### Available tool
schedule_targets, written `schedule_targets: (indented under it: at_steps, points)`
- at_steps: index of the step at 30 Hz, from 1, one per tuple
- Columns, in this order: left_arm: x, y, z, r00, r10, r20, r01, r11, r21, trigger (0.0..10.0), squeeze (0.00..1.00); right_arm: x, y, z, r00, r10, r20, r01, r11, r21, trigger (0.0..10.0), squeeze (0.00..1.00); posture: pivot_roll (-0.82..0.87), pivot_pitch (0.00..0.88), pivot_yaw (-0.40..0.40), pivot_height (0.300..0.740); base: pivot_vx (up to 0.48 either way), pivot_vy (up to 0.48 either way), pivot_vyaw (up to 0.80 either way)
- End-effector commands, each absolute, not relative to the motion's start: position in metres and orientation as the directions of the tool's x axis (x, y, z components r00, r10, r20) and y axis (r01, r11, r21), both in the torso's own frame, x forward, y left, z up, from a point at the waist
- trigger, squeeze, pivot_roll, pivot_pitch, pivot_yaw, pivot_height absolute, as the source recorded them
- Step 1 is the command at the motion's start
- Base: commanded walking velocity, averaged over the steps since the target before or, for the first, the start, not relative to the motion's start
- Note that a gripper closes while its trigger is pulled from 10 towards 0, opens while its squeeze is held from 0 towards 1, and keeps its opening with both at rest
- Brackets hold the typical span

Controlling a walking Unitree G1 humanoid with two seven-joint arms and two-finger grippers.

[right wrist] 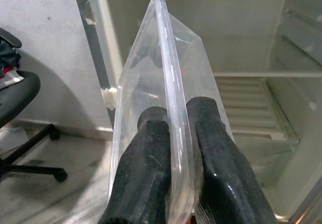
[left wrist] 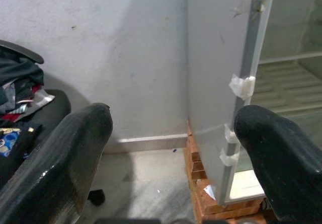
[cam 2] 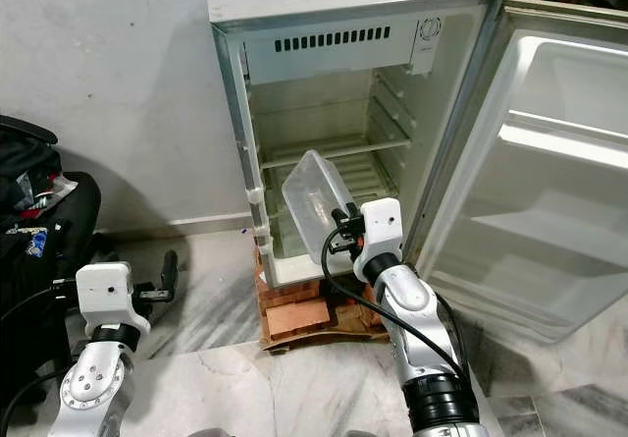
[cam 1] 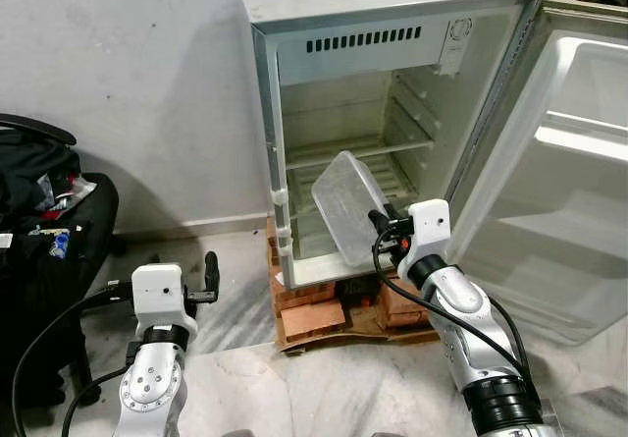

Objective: Restocking fridge

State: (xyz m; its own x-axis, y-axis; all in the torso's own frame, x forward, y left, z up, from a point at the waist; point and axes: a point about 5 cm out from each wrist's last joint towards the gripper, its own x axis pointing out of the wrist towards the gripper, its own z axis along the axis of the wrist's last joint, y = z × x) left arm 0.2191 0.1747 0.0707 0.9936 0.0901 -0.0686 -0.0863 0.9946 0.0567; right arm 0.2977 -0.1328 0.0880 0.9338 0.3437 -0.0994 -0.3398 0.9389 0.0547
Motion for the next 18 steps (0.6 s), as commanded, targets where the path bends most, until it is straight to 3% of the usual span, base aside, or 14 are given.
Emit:
schedule_targets:
  at_steps: [1,6,18]
  points:
    - [0.2192,0.1747,0.074,0.995,0.088,-0.053,-0.085,0.995,0.06,10.0,0.0,0.2973,-0.1308,0.0894,0.932,0.352,-0.09,-0.349,0.936,0.051,10.0,0.0,-0.04,0.051,0.032,0.74,0.0,0.0,0.0]
    - [0.2199,0.1742,0.0741,0.995,0.081,-0.051,-0.078,0.995,0.058,10.0,0.0,0.2974,-0.1307,0.0897,0.932,0.351,-0.089,-0.348,0.936,0.052,10.0,0.0,-0.04,0.051,0.032,0.74,0.0,0.0,0.0]
    - [0.2207,0.1725,0.0731,0.996,0.076,-0.054,-0.073,0.996,0.056,10.0,0.0,0.298,-0.1316,0.0907,0.934,0.347,-0.086,-0.344,0.938,0.05,10.0,0.0,-0.04,0.051,0.031,0.74,0.254,0.0,0.0]
